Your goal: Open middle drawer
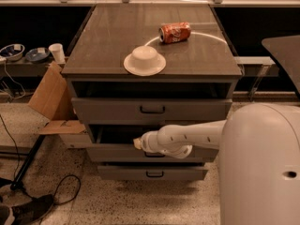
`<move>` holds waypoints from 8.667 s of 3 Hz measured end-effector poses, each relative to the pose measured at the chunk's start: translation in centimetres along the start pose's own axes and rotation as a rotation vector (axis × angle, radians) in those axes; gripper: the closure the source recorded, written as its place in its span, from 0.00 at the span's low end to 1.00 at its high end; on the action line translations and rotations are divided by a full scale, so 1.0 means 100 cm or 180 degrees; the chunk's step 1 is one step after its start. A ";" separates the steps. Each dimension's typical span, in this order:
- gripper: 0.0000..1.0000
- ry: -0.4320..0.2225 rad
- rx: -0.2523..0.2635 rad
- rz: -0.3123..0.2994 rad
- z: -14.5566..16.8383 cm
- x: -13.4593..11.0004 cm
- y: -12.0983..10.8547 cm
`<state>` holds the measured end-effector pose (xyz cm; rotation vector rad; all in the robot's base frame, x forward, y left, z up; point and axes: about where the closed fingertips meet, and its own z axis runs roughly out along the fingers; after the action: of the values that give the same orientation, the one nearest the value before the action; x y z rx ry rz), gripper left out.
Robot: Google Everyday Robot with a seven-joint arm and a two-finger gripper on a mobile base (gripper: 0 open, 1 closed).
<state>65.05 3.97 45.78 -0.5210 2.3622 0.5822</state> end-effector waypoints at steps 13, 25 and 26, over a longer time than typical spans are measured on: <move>1.00 0.0333 -0.0298 -0.0443 0.025 -0.001 0.025; 0.00 0.1070 0.0034 -0.1581 0.022 0.071 0.016; 0.00 0.1270 0.0045 -0.2032 0.006 0.080 0.021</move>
Offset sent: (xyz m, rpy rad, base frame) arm -0.0478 -0.0310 -0.0261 -0.3960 0.1458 0.2671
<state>58.59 4.33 40.65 -1.4181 2.3518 0.1718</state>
